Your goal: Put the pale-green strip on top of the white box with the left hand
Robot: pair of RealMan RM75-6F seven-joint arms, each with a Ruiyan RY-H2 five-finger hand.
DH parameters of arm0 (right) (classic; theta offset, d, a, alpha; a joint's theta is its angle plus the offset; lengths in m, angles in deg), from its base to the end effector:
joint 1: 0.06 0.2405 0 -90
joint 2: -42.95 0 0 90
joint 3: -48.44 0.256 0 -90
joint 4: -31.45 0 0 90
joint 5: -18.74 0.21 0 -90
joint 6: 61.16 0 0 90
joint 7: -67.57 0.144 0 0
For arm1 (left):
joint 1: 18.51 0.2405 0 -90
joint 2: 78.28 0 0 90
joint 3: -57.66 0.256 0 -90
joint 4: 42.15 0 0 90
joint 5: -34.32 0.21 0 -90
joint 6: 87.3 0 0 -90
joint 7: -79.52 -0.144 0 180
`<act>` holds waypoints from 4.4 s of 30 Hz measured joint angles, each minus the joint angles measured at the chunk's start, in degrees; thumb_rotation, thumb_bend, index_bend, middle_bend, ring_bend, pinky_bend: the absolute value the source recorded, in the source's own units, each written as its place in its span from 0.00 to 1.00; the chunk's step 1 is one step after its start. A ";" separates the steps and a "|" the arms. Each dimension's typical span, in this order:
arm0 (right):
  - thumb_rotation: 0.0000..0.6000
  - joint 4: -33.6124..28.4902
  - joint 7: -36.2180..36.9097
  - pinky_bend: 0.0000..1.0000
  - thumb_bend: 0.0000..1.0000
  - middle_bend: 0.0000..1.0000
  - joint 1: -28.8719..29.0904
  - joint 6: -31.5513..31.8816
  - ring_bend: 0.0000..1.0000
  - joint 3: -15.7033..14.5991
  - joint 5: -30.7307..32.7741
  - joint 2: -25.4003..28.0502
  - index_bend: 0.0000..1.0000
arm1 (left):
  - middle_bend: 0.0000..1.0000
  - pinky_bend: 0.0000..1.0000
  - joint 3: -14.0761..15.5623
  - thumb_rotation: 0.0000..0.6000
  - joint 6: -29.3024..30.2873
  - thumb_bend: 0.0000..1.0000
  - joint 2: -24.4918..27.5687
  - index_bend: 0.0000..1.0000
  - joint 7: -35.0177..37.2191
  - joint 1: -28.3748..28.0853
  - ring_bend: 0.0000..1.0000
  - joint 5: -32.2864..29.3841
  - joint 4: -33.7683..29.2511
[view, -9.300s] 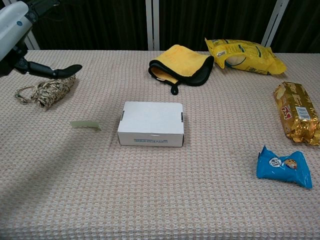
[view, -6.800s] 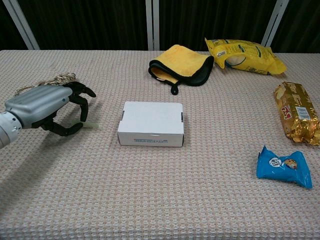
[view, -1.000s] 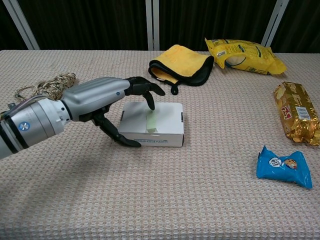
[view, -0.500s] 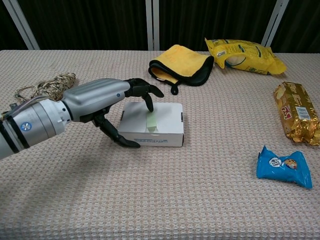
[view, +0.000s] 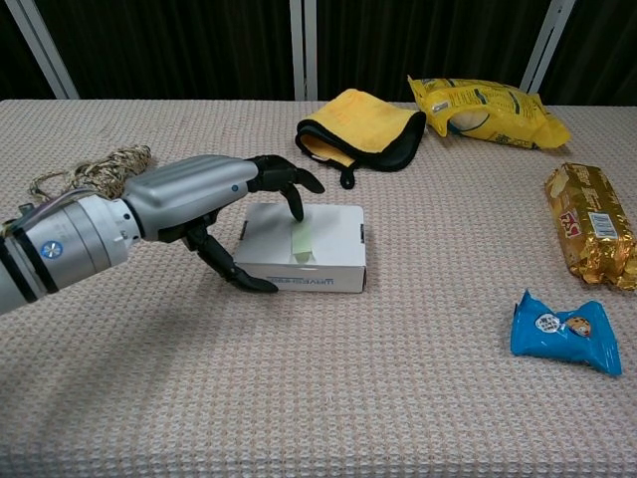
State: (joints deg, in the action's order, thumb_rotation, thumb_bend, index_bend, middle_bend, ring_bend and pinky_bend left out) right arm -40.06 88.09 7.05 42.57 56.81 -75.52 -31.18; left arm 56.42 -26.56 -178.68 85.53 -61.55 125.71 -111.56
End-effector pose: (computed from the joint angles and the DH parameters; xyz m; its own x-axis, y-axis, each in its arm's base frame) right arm -0.3082 -0.2025 0.1808 0.1575 0.3583 0.9202 -0.9254 -0.2717 0.2642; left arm -0.1289 0.2999 -0.0795 0.3648 0.3025 0.8806 0.7502 -0.6557 -0.0856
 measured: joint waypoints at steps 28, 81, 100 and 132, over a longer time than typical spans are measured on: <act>1.00 0.55 0.48 0.00 0.33 0.00 0.03 -0.02 0.00 -0.03 0.03 -0.39 0.00 | 0.31 0.16 1.64 0.75 6.48 0.03 2.26 0.14 -1.37 1.70 0.04 4.26 -6.83; 1.00 1.05 0.69 0.00 0.33 0.00 -0.16 0.06 0.00 -0.36 -0.10 -0.51 0.00 | 0.31 0.16 4.12 0.75 5.58 0.03 -0.77 0.14 -1.23 3.58 0.04 6.10 -3.98; 1.00 1.51 0.98 0.00 0.34 0.00 -0.14 0.08 0.00 -0.25 0.07 -0.68 0.00 | 0.31 0.16 3.75 0.75 5.46 0.03 -1.06 0.14 -0.85 3.48 0.04 5.94 -3.08; 1.00 1.33 0.38 0.00 0.33 0.00 0.00 -0.25 0.00 -0.64 -0.32 -0.89 0.00 | 0.36 0.16 4.26 0.76 5.35 0.03 -0.79 0.14 -1.18 3.81 0.04 6.06 -2.23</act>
State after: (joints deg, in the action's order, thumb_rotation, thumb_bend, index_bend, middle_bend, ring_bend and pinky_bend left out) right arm -38.73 88.46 7.05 42.32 56.17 -75.84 -32.07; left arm 60.68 -21.21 -179.47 84.35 -57.74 131.76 -113.79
